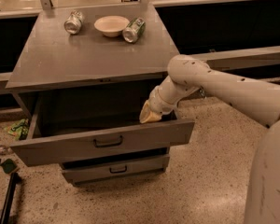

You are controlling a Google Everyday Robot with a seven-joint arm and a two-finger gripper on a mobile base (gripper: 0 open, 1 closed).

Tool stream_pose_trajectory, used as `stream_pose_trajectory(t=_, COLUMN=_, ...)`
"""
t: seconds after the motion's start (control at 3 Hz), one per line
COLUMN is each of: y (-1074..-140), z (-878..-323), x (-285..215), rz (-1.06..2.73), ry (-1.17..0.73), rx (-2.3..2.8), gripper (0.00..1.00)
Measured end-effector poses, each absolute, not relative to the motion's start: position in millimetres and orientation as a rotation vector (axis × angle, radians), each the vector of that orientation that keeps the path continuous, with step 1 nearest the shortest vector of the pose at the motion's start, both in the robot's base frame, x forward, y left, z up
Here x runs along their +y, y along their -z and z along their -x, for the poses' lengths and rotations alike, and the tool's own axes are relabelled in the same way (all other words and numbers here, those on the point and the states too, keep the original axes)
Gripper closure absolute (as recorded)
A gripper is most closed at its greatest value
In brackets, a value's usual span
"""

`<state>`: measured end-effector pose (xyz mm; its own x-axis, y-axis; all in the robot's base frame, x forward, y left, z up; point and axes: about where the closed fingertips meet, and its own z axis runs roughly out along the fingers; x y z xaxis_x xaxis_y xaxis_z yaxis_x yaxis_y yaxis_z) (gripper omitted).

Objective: Open top drawer

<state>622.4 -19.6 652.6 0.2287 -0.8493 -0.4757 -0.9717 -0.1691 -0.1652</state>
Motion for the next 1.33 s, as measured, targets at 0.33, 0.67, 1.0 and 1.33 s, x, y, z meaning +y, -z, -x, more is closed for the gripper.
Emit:
stream_pose_trajectory(t=0.33, y=-642.3, z=-590.5, x=-30.1, rz=2.119, ry=-0.474, rx=1.702, gripper=1.0)
stream_pose_trajectory(t=0.67, y=-642.5, z=-590.5, x=-30.1, rz=2.119, ry=-0.474, rx=1.702, gripper=1.0)
stream_pose_trajectory(t=1.0, y=-636.3, z=-550.7, x=-42.5, rz=2.162, ry=-0.599, rx=1.737, gripper=1.0)
stream_pose_trajectory(t=1.33, y=-639.9, z=-523.6, x=-50.1, rz=2.189, ry=-0.683, rx=1.738, gripper=1.0)
